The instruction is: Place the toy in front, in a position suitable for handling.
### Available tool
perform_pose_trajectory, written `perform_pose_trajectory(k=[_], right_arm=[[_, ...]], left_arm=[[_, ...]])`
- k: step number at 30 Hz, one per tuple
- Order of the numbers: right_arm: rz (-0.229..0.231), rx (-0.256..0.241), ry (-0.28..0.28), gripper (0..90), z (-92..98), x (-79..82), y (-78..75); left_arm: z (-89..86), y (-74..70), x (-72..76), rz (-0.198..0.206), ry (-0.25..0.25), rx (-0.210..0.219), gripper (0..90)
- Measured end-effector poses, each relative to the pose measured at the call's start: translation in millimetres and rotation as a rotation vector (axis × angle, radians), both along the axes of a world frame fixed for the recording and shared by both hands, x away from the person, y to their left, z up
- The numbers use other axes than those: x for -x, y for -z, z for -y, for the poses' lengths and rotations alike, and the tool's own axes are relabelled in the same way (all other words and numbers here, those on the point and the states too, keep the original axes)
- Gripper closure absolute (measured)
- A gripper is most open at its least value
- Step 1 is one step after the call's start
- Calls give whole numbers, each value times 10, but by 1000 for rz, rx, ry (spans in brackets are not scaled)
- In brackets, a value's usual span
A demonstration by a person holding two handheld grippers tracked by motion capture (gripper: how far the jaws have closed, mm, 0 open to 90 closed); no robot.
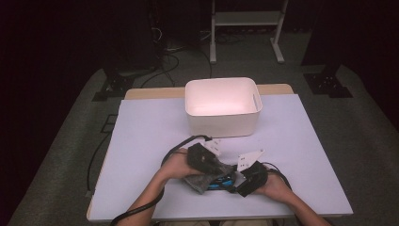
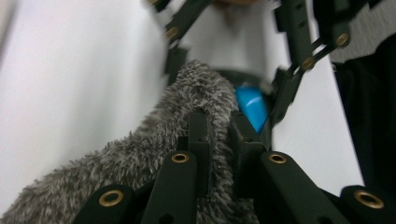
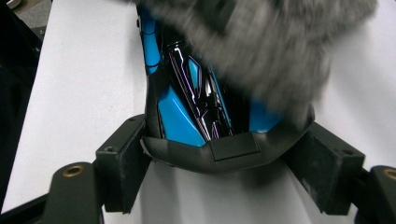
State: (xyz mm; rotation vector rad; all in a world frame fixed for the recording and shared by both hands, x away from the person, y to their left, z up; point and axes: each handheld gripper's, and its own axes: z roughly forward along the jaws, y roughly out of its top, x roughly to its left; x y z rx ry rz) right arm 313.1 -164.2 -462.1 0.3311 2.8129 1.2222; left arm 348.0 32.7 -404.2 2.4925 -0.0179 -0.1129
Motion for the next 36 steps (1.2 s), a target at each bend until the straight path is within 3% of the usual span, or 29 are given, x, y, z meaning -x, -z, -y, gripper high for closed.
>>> perform_pose_trajectory(k=[1, 4, 8, 15, 21, 25, 32, 36], right_arm=[[-8, -5, 5, 239, 2, 5, 0], [-14, -8, 8, 240, 4, 9, 2], [-6, -5, 4, 240, 3, 6, 0], [1, 2, 1, 240, -1, 7, 0], [11, 9, -6, 241, -6, 6, -2], [23, 18, -8, 244, -14, 14, -2], [19, 17, -4, 244, -16, 17, -2], [21, 12, -4, 245, -11, 17, 2]], left_arm=[[109, 6, 44, 3, 27, -5, 810], [173, 4, 70, 20, 48, -16, 805], [83, -15, 96, 28, 53, -10, 805], [-301, -31, 181, 25, 21, -18, 806], [-754, 45, 187, 32, -76, -74, 804], [-974, 114, 179, 3, -124, -51, 804], [-914, 112, 173, 3, -115, -39, 805], [-702, 51, 264, 15, -27, -41, 805]])
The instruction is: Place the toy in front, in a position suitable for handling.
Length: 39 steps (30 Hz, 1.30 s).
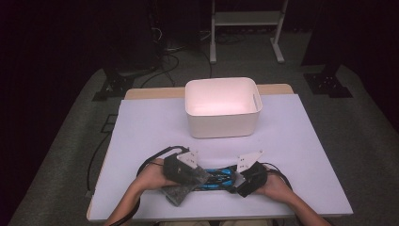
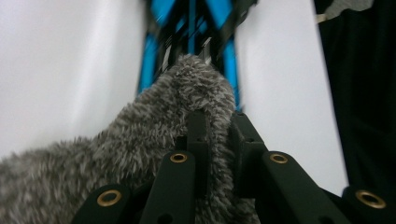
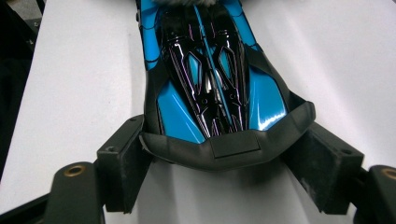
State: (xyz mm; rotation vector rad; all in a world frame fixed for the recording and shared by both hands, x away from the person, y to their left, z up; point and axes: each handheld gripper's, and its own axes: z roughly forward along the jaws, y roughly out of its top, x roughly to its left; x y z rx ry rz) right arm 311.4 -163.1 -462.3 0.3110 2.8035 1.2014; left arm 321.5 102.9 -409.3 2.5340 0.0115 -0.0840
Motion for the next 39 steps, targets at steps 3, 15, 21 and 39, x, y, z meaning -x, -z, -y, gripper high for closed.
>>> perform_pose_trajectory(k=[3, 15, 21, 39], right_arm=[[1, -1, 1, 244, -1, 1, 2], [-1, -5, 3, 244, 0, 7, 6], [1, -7, 6, 245, 3, 8, 9], [-8, -3, -10, 287, 1, -10, -14]], left_arm=[[100, -15, 21, -6, 30, 11, 804], [925, -27, 14, 28, 148, -7, 799], [888, -41, -34, 39, 131, -10, 800], [317, -75, -140, 2, 12, 31, 797]])
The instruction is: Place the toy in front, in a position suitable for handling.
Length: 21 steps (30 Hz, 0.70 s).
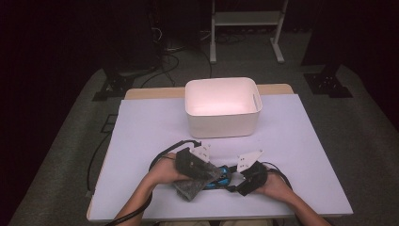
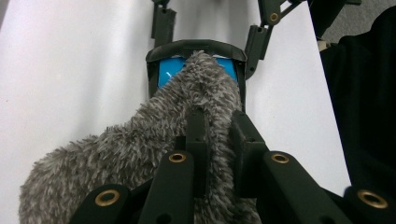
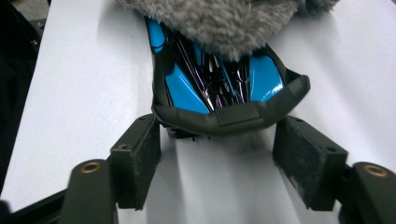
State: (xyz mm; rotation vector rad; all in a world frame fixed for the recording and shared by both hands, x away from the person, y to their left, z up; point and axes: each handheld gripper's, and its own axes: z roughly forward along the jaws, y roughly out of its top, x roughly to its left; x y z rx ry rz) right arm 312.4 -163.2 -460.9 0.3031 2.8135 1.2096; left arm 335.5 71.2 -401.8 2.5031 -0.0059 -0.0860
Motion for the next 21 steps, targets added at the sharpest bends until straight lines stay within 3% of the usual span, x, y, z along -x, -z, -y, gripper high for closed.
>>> perform_pose_trajectory(k=[1, 2, 6, 11, 16, 18, 21], right_arm=[[4, 2, 3, 210, -18, -17, 0], [21, 19, -12, 189, -52, -34, 10], [23, 29, -22, 167, -123, -57, 2], [12, 20, -39, 188, -203, -95, 6], [5, 12, -51, 196, -192, -104, 9], [-3, 7, -43, 196, -187, -93, 10], [22, 13, -52, 197, -163, -114, 17]], left_arm=[[10, -1, -2, 0, 1, -2, 796], [26, -2, -5, 0, 4, -4, 797], [130, -11, -18, 3, 27, -18, 797], [239, -28, -9, 15, 45, -33, 796], [470, -11, -41, 18, 54, -22, 796], [555, 2, -57, 24, 52, -37, 796], [595, -12, -50, 42, 47, -64, 798]])
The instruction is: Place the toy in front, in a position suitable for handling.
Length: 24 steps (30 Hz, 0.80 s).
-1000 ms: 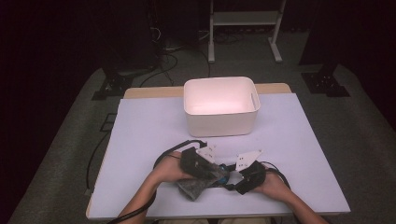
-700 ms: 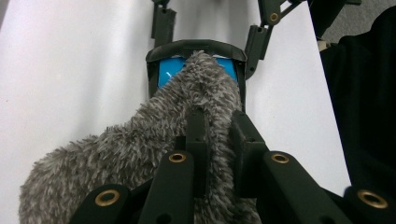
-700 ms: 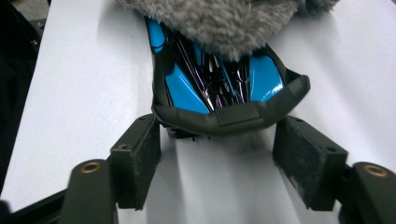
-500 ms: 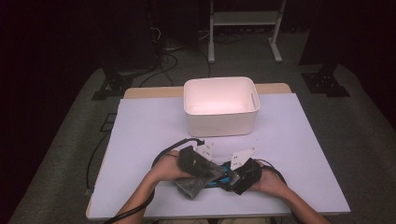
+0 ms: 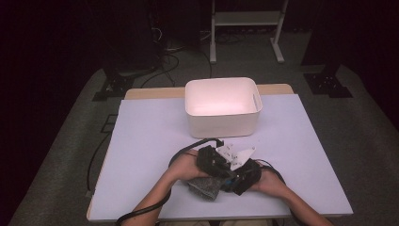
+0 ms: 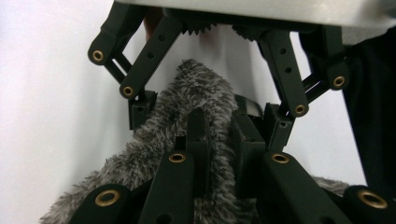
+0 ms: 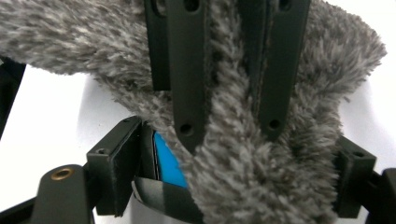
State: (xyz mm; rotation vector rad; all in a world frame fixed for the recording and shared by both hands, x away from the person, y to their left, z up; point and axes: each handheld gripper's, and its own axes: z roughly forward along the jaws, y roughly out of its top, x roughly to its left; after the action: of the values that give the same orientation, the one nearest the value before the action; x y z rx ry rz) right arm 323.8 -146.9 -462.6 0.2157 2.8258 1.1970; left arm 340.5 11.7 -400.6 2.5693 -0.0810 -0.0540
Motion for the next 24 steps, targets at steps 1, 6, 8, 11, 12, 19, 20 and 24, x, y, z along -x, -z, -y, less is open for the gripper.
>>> perform_pose_trajectory(k=[1, 6, 8, 11, 12, 19, 20, 24], right_arm=[[-1, -1, 3, 197, 1, 3, 1], [-16, 0, 21, 197, -15, 33, -5], [-5, 5, 12, 198, -15, 27, -7], [-6, 5, 11, 199, -10, 27, -8], [-4, 7, 8, 198, -11, 24, -9], [-43, 41, 27, 179, -45, 6, -51], [-55, 46, 29, 178, -46, 0, -61], [-90, 42, 28, 178, -37, -31, -96]], left_arm=[[-16, -13, -1, 16, 0, -17, 798], [-339, -20, -46, -3, -64, 7, 798], [-502, -24, -63, -6, -99, 0, 798], [-738, 24, -92, -15, -154, -43, 797], [-812, 30, -96, -35, -162, -28, 795], [-899, 92, -59, -59, -168, -2, 796], [-899, 92, -59, -59, -168, -2, 797], [-896, 94, -56, -60, -170, -2, 797]])
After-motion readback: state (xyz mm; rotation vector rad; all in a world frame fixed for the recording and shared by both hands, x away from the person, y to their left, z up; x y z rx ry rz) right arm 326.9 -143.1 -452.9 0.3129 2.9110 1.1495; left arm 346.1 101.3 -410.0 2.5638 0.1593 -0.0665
